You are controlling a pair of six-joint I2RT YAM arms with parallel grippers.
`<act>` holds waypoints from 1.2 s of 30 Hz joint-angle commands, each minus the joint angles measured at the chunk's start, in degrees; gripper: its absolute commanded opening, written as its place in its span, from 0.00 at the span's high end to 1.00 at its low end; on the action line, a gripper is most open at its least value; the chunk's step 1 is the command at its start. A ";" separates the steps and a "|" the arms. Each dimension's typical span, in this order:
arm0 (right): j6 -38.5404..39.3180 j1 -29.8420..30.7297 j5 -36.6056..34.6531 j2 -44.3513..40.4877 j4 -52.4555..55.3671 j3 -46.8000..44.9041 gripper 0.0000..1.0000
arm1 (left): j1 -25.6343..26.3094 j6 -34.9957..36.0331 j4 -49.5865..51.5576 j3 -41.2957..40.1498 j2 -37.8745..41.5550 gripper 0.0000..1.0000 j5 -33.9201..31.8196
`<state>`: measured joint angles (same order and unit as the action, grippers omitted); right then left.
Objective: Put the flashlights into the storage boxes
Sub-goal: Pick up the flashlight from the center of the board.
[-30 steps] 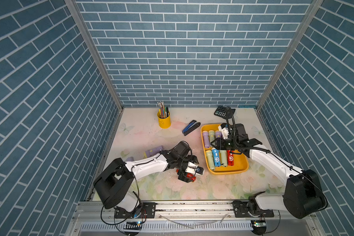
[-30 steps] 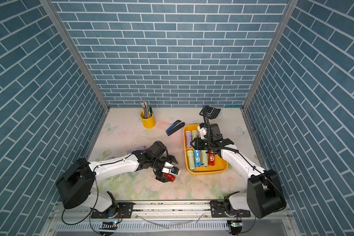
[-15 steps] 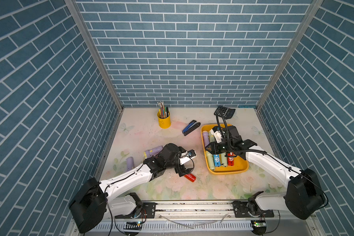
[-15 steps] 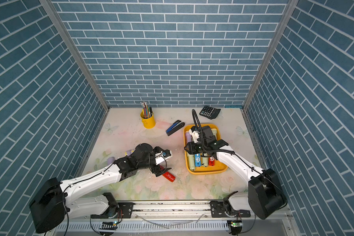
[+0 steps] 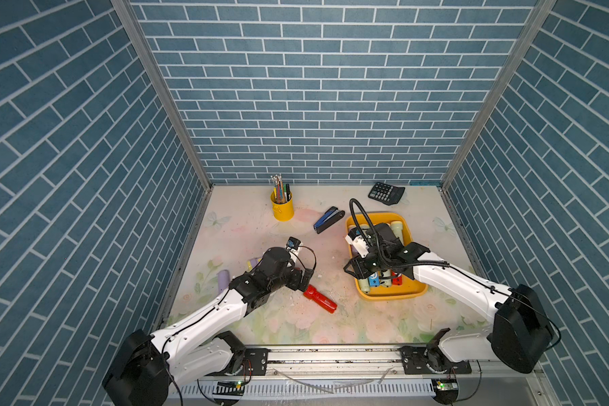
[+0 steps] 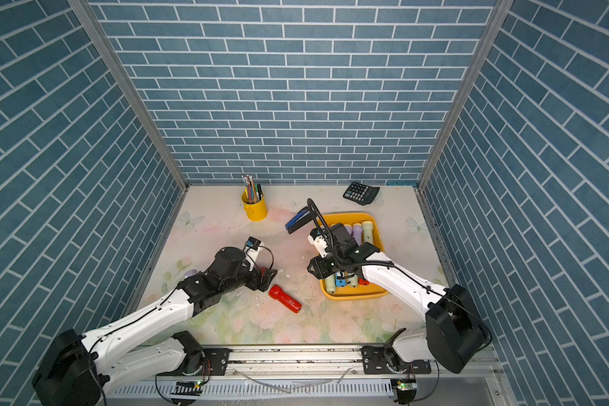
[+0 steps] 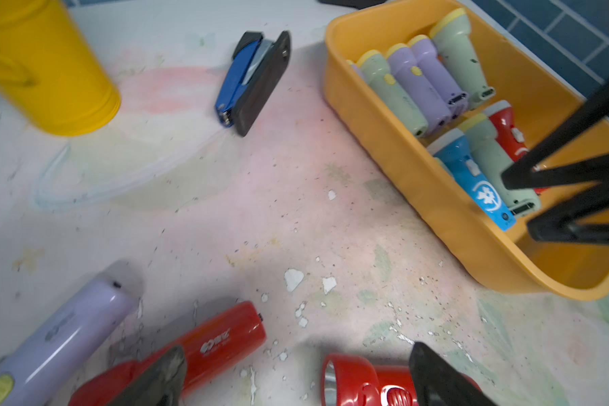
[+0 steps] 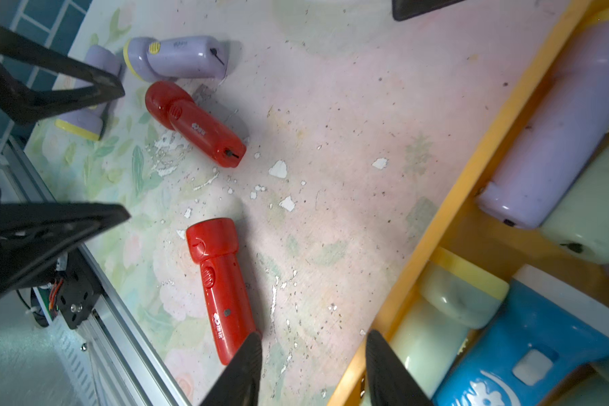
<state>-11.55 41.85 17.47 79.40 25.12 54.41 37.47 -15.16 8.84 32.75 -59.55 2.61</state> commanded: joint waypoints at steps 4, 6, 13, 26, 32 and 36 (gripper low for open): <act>4.46 2.98 -0.46 3.51 4.03 3.55 0.49 | -3.12 -12.31 6.61 -0.85 2.63 0.00 1.01; 4.85 3.95 -1.00 3.95 4.29 3.80 0.48 | -3.49 -14.62 7.11 -1.83 3.89 0.00 0.27; 6.62 6.13 -1.77 5.88 5.63 4.77 0.47 | -4.15 -22.00 6.30 -6.07 8.84 0.00 0.16; 8.55 11.86 0.72 12.07 5.54 7.17 0.43 | -6.13 -27.47 10.76 -8.10 10.98 0.00 -1.57; 6.63 14.86 4.30 16.37 4.39 9.17 0.42 | -7.93 -28.52 10.63 -8.86 10.17 0.00 -0.04; 6.53 16.40 3.68 18.61 5.71 10.38 0.42 | -8.93 -28.58 10.01 -9.19 9.75 0.00 1.24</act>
<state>-5.67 57.41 20.03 96.62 29.23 61.65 29.34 -43.22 18.70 24.62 -49.52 2.74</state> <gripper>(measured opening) 0.579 0.996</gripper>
